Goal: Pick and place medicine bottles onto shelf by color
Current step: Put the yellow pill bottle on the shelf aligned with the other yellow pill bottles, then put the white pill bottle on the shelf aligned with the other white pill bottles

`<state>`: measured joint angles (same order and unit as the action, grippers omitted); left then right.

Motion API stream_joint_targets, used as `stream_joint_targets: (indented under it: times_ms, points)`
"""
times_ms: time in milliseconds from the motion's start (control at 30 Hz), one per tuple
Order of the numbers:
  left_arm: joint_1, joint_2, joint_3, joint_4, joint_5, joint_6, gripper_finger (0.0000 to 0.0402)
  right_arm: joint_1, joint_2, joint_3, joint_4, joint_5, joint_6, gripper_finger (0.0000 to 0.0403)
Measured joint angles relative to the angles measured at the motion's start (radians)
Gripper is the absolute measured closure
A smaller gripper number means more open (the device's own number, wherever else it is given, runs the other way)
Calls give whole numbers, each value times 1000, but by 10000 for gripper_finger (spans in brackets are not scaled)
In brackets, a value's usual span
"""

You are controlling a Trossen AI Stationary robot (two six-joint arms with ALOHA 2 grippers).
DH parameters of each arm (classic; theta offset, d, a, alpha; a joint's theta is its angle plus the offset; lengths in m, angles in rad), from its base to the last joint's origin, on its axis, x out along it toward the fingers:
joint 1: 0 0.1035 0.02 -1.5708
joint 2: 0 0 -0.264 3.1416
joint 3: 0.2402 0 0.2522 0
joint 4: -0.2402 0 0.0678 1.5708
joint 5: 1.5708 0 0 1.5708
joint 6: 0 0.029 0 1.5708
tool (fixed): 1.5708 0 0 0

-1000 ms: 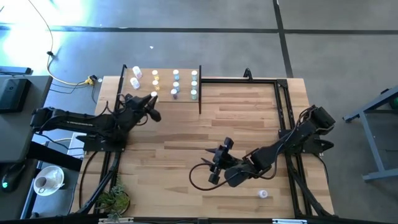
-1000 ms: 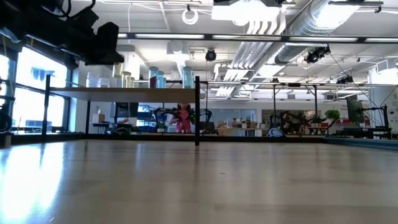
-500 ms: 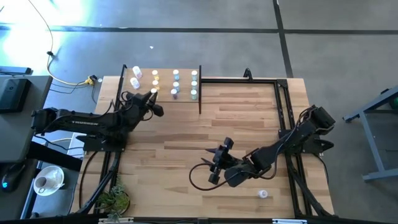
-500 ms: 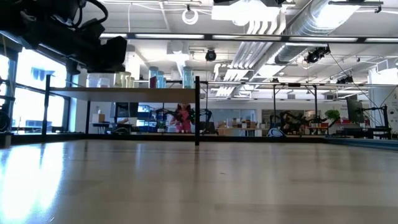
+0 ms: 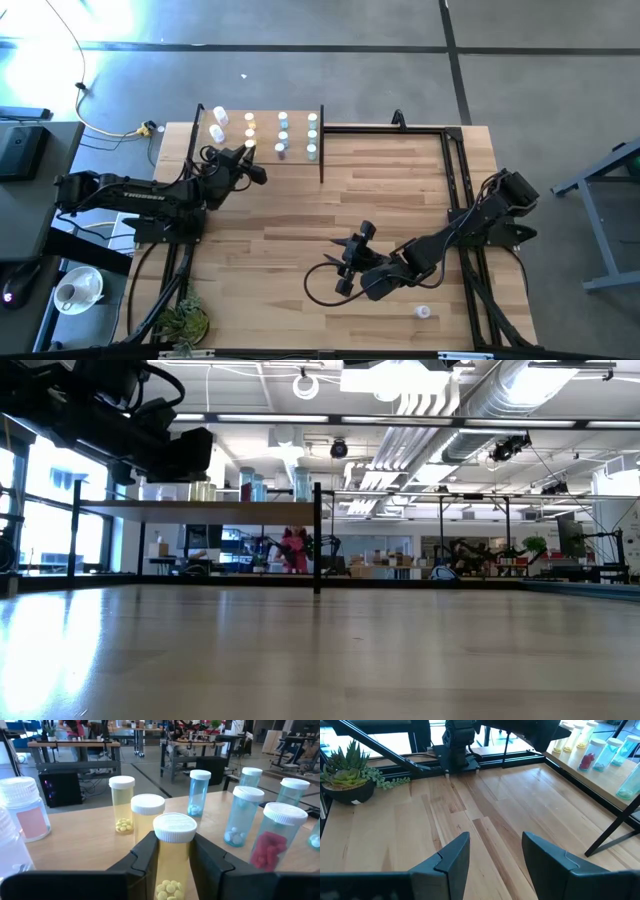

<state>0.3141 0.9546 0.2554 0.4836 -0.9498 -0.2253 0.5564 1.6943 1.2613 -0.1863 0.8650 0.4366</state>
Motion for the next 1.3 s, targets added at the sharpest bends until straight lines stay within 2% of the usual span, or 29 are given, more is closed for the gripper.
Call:
stream_joint_targets:
  times_ms: [933,1300]
  points:
    - [0,2,-3,-30,-4,-53,256,0,0,0,-6,0,0,231]
    - [0,1,-3,-27,-7,-52,213,0,0,0,-6,0,0,231]
